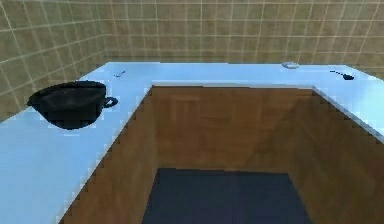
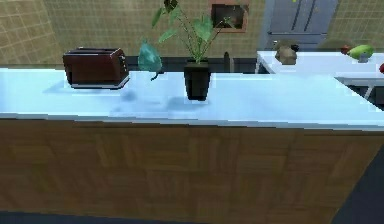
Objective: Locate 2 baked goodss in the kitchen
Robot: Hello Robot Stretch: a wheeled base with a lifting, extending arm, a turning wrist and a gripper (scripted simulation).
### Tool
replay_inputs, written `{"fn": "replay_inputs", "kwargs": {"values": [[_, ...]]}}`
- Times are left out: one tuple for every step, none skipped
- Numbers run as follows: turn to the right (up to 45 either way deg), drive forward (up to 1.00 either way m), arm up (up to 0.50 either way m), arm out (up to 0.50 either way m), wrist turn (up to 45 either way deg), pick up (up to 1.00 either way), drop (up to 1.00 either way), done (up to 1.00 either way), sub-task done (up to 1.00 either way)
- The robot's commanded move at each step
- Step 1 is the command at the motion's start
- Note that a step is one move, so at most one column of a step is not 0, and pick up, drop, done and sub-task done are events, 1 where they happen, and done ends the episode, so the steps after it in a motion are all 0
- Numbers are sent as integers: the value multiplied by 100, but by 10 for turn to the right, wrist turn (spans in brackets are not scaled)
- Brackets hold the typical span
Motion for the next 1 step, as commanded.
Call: {"fn": "replay_inputs", "kwargs": {"values": [[30,0,0,0,0,0,0,0,0]]}}
